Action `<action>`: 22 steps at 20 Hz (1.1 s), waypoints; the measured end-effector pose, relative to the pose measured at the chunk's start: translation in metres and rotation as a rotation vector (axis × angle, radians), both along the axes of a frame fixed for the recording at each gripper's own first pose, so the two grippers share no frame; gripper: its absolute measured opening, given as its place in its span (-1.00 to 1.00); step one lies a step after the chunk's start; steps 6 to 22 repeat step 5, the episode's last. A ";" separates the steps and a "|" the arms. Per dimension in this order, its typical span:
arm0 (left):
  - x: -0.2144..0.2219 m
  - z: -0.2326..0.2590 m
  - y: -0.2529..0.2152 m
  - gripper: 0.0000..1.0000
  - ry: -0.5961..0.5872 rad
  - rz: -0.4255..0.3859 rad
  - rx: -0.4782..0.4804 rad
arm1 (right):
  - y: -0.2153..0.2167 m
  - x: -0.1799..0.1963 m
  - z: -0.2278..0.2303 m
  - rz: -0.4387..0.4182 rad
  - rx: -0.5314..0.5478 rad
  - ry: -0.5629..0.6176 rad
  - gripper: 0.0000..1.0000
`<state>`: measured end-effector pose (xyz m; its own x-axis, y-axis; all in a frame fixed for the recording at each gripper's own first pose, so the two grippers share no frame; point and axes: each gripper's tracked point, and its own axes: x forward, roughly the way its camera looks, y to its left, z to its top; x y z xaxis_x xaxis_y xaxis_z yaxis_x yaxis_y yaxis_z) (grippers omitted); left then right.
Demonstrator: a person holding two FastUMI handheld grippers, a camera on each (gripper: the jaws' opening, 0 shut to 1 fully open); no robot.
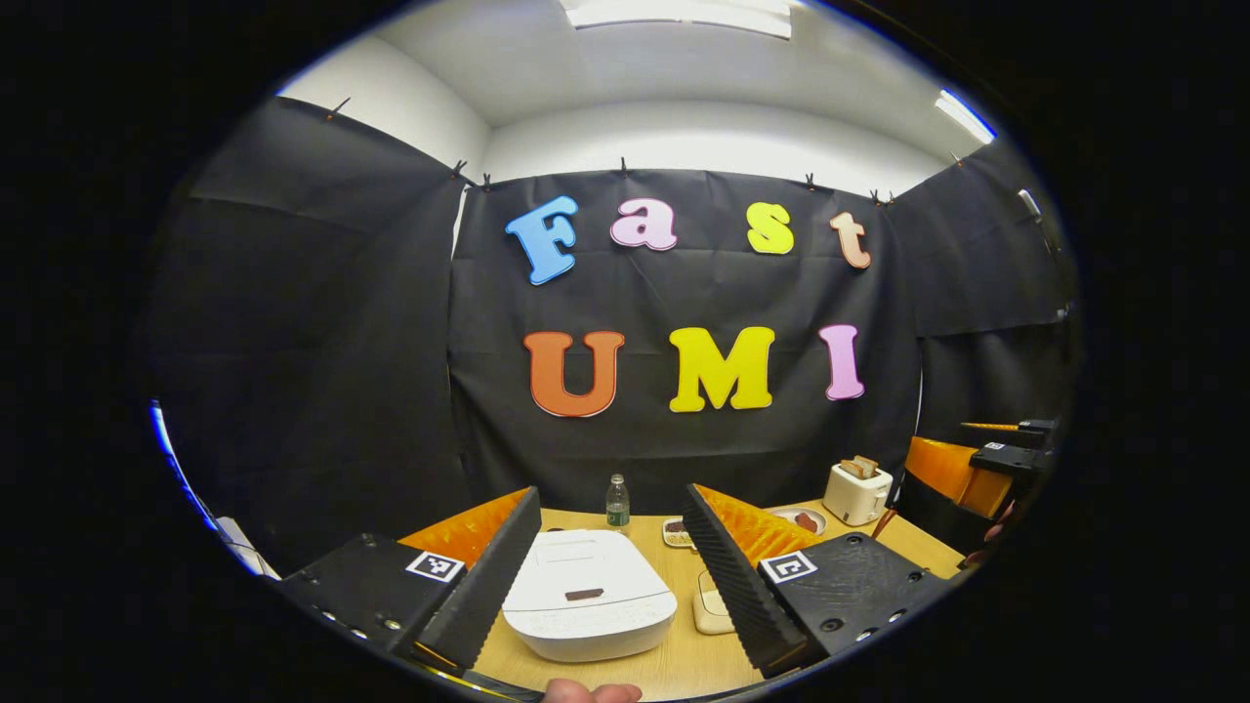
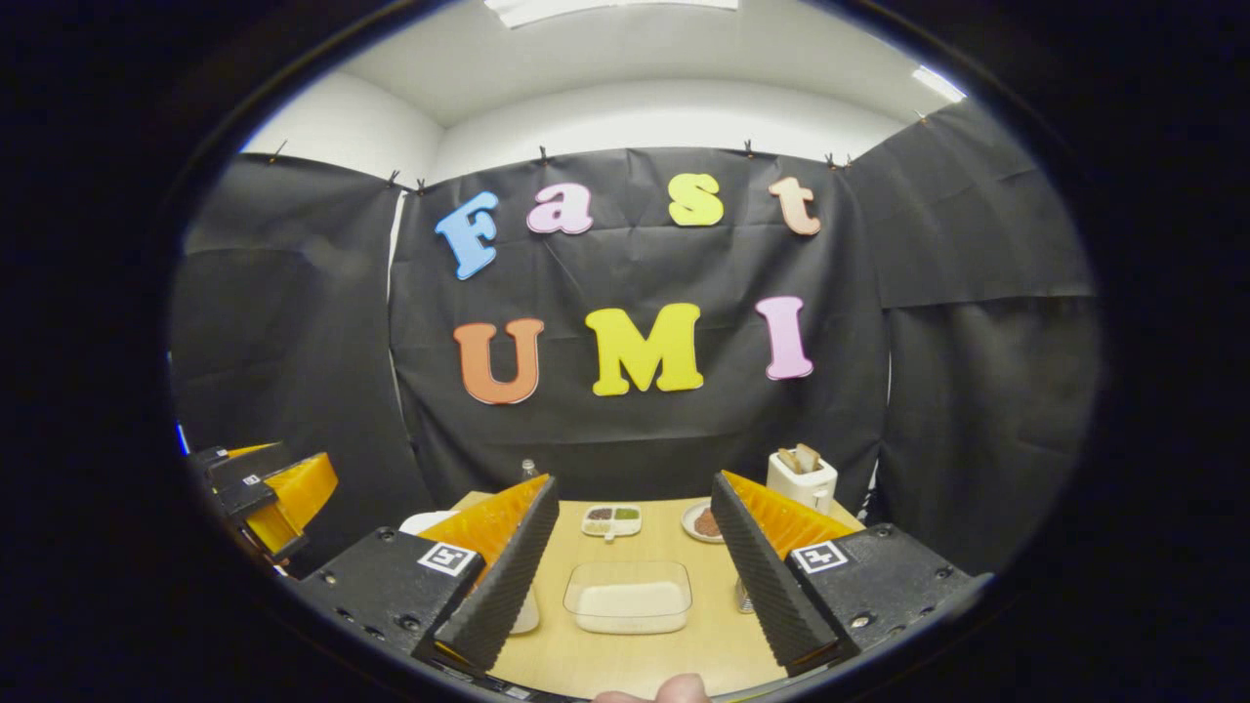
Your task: Close the left gripper, press the button to open the rice cooker; take a wooden spoon from the chopstick holder with the right hand, scoop a spoonful of rice and pour it into the rice cooker, then put the wooden spoon back into the chopstick holder.
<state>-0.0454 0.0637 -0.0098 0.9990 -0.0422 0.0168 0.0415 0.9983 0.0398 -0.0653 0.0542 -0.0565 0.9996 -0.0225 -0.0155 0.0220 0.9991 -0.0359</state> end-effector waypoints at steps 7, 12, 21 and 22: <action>0.000 0.002 -0.003 0.90 -0.006 -0.011 -0.003 | -0.003 -0.004 0.000 -0.012 -0.009 0.000 0.92; 0.000 0.002 -0.003 0.90 -0.006 -0.011 -0.003 | -0.003 -0.004 0.000 -0.012 -0.009 0.000 0.92; 0.000 0.002 -0.003 0.90 -0.006 -0.011 -0.003 | -0.003 -0.004 0.000 -0.012 -0.009 0.000 0.92; 0.000 0.002 -0.003 0.90 -0.006 -0.011 -0.003 | -0.003 -0.004 0.000 -0.012 -0.009 0.000 0.92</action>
